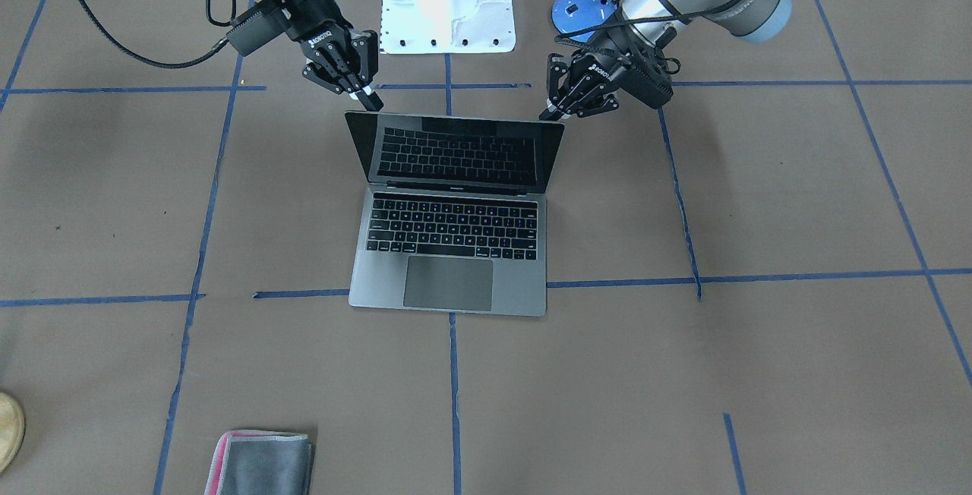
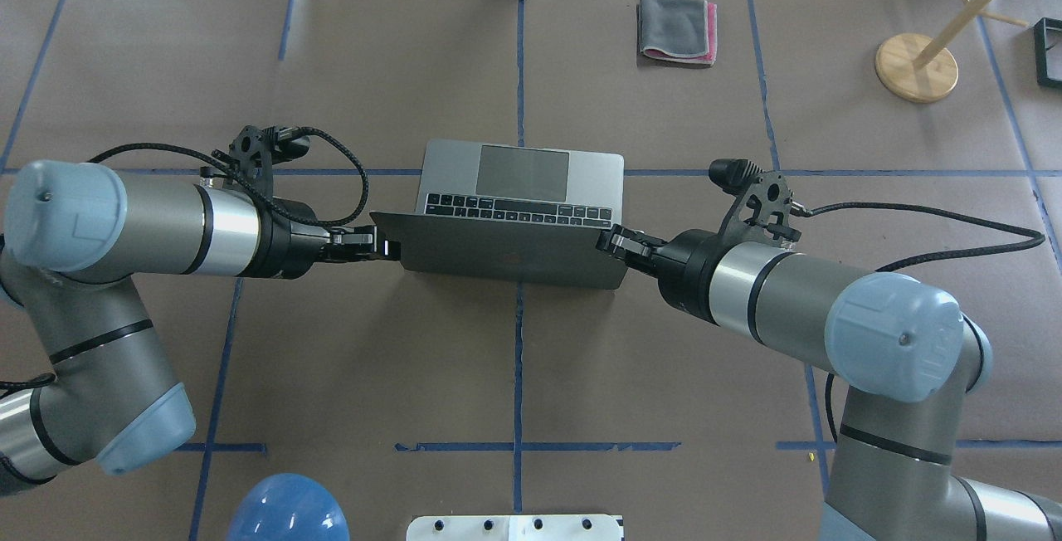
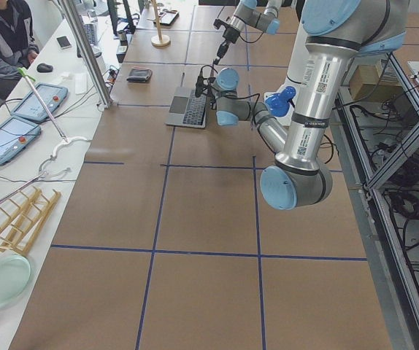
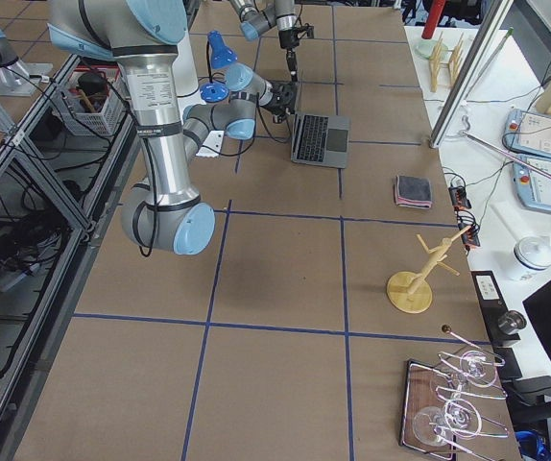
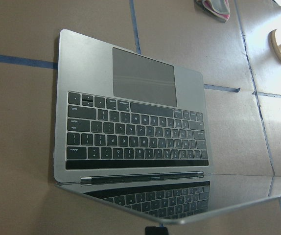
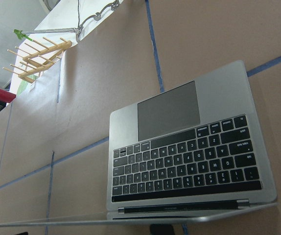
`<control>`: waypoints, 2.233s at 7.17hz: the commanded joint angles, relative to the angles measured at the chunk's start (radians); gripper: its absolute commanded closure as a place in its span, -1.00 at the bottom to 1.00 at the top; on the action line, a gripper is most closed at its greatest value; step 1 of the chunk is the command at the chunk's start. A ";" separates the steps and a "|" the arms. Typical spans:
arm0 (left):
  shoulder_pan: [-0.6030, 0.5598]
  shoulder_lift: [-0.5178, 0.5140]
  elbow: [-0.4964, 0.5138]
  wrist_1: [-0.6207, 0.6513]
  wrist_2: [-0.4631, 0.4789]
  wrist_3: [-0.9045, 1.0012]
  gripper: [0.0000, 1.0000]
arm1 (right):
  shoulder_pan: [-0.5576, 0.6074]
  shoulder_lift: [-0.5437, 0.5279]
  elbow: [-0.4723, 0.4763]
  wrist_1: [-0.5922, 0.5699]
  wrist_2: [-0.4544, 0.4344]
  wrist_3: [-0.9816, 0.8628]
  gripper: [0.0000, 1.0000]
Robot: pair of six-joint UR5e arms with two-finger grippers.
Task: Close laptop
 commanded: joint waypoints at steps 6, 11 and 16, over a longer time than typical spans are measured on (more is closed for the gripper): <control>-0.087 -0.156 0.216 0.029 -0.001 0.003 1.00 | 0.123 0.134 -0.172 -0.137 0.076 0.011 0.99; -0.098 -0.298 0.494 0.023 0.002 0.037 1.00 | 0.136 0.247 -0.447 -0.154 0.078 0.001 0.98; -0.115 -0.320 0.570 0.026 -0.108 0.089 -0.47 | 0.151 0.257 -0.489 -0.162 0.185 -0.012 -0.99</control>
